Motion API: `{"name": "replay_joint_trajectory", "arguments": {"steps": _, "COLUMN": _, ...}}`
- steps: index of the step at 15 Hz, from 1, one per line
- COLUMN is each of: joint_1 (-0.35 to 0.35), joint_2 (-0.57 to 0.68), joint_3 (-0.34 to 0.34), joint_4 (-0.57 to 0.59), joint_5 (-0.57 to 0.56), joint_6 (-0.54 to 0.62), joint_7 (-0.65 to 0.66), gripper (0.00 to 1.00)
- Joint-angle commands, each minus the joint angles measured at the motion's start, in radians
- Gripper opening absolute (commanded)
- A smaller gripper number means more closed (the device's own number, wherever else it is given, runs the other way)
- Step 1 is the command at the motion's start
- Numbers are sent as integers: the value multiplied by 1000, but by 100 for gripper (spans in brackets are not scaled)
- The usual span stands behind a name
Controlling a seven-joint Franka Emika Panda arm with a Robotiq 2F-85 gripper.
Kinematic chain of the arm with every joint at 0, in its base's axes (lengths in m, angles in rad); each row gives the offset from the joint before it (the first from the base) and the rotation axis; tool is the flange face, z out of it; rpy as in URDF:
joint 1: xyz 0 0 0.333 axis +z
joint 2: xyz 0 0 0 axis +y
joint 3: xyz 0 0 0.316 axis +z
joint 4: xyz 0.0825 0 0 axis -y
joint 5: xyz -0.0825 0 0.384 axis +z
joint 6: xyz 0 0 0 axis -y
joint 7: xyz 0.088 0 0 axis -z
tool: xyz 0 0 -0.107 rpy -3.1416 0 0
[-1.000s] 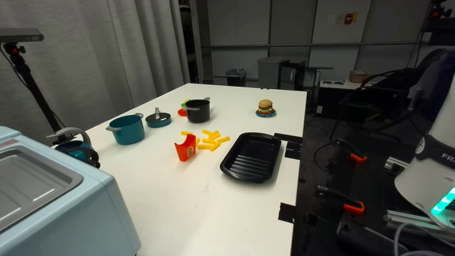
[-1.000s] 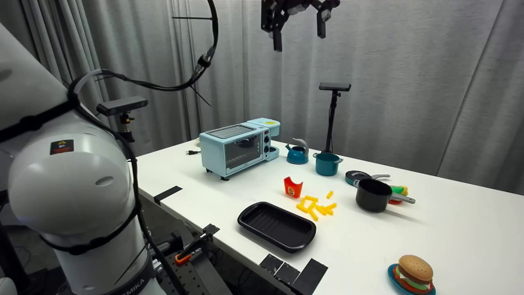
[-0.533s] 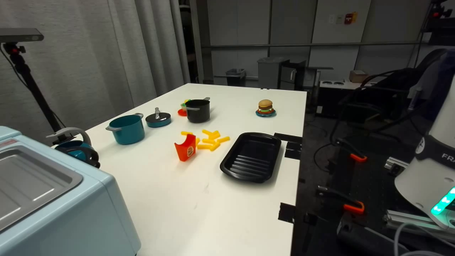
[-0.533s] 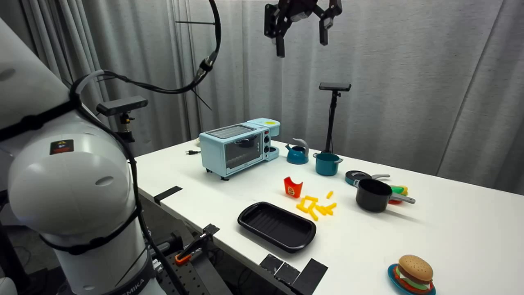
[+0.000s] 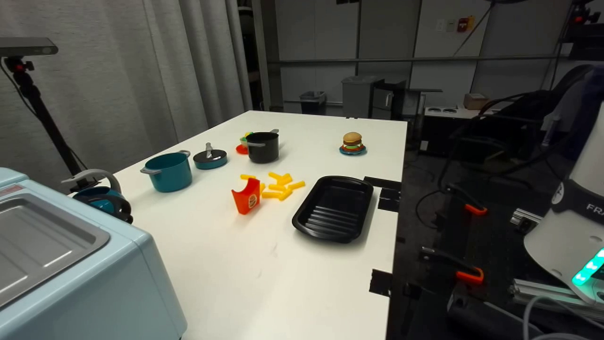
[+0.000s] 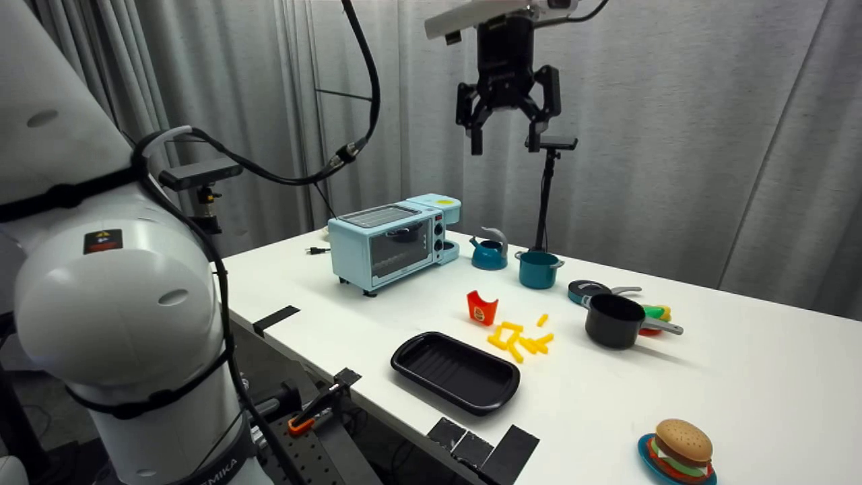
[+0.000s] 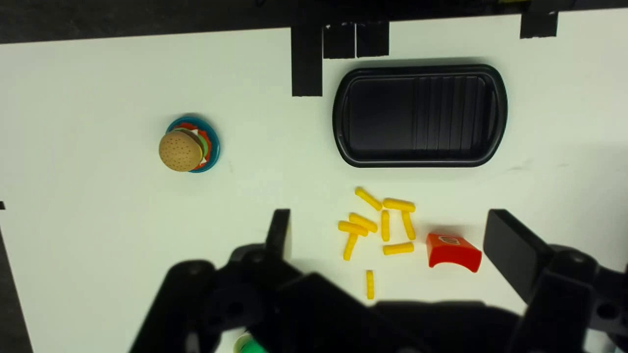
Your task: Put a plastic french fry in the red packet
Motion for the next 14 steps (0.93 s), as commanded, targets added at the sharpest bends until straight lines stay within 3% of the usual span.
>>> {"name": "replay_joint_trajectory", "arguments": {"steps": 1, "joint_1": 18, "joint_2": 85, "joint_3": 5, "joint_4": -4, "joint_5": 59, "joint_6": 86, "joint_7": 47, "gripper": 100}}
{"name": "replay_joint_trajectory", "arguments": {"steps": 6, "joint_1": 25, "joint_2": 179, "joint_3": 22, "joint_4": -2, "joint_5": 86, "joint_6": 130, "joint_7": 75, "gripper": 100}}
{"name": "replay_joint_trajectory", "arguments": {"steps": 14, "joint_1": 20, "joint_2": 168, "joint_3": 20, "joint_4": -13, "joint_5": 55, "joint_6": 121, "joint_7": 62, "gripper": 100}}
